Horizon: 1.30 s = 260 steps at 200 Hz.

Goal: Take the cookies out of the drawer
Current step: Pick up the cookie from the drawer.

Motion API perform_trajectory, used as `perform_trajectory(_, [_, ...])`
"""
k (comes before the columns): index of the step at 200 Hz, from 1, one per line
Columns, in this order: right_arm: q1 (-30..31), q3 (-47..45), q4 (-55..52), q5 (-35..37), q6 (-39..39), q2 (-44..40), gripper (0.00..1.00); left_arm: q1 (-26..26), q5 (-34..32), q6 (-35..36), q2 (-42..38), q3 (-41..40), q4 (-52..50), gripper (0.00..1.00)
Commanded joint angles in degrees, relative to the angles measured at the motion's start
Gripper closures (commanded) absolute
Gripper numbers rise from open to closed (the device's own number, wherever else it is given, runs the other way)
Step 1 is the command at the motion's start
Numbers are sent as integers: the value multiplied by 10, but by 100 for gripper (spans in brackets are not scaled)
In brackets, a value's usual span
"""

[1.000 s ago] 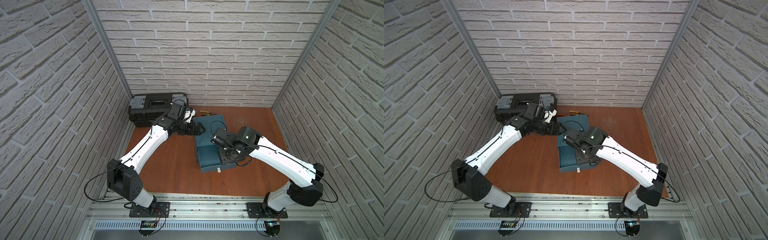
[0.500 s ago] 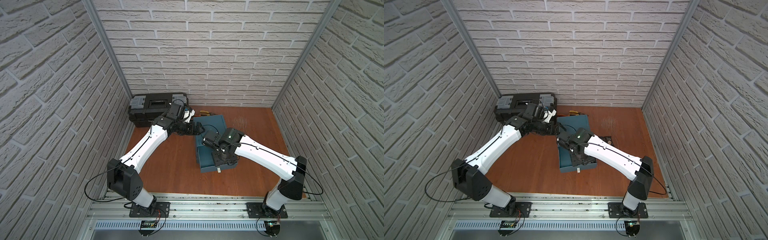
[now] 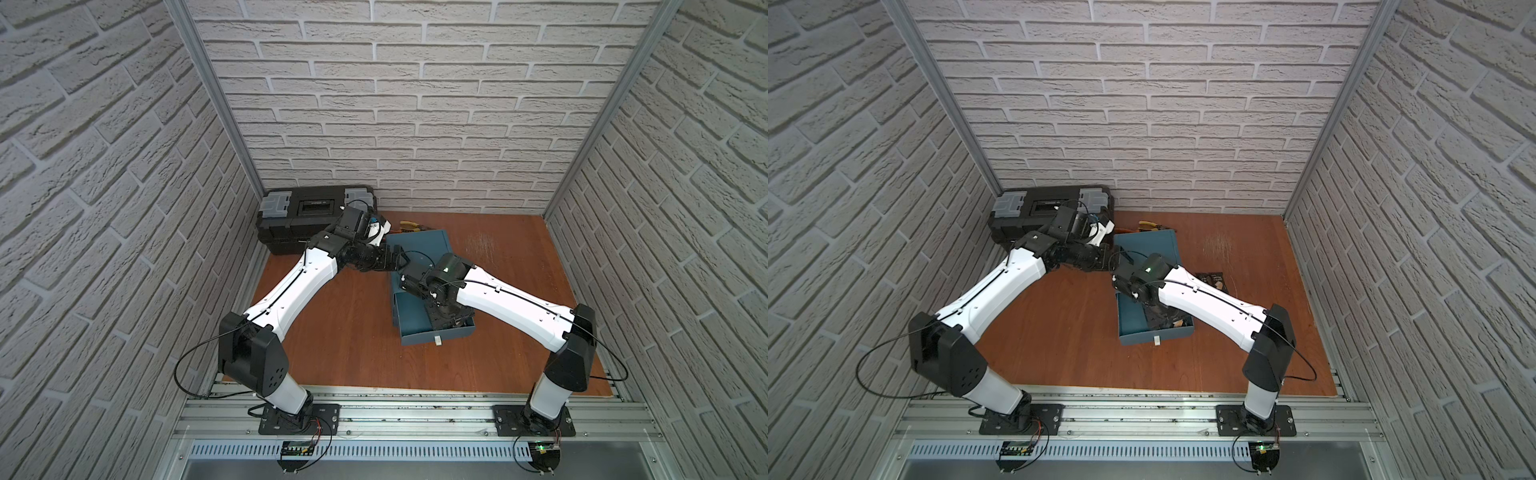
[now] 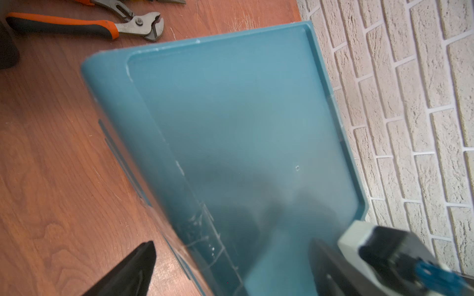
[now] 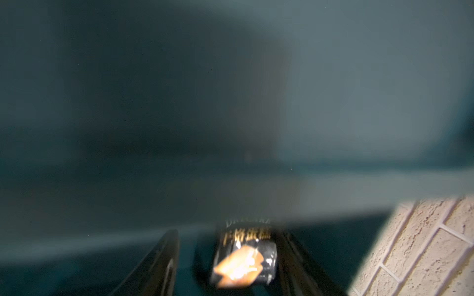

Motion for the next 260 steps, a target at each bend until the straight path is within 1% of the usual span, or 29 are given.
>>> perform_trajectory(1, [-5,-25,56,-25,2,-21,35,5,7,1,2,16,11,2])
perform_trajectory(36, [-4,-27,78,-29,10,-9,36,5,4,0,-3,16,13,1])
perform_trajectory(61, [2,0,75,-33,7,-8,38,5,2,2,-8,12,10,2])
perform_trajectory(86, [8,9,58,-21,17,-9,44,5,3,2,-8,9,13,2])
perform_trajectory(120, [13,-10,47,-1,25,-19,53,4,4,2,-5,15,15,1])
perform_trajectory(149, [17,-24,59,1,7,-33,58,6,1,5,-5,22,9,2])
perform_trajectory(156, [17,-27,61,1,0,-34,56,6,2,6,-4,23,8,2])
perform_trajectory(163, [17,-29,60,0,-6,-36,52,7,1,6,-3,25,5,1])
perform_trajectory(174, [18,-27,57,-4,-15,-37,41,7,1,7,-2,27,3,2])
perform_trajectory(188, [17,-25,56,-10,-17,-38,36,9,1,7,-1,28,3,1])
perform_trajectory(211, [17,-27,53,-3,-10,-36,35,9,2,7,3,31,3,1])
perform_trajectory(226, [17,-35,57,0,-9,-34,37,9,2,5,5,31,4,1])
perform_trajectory(250, [16,-46,82,-15,-23,-33,41,9,1,5,5,32,1,1])
perform_trajectory(260, [17,-45,84,-16,-28,-33,41,8,-1,6,4,33,-1,2])
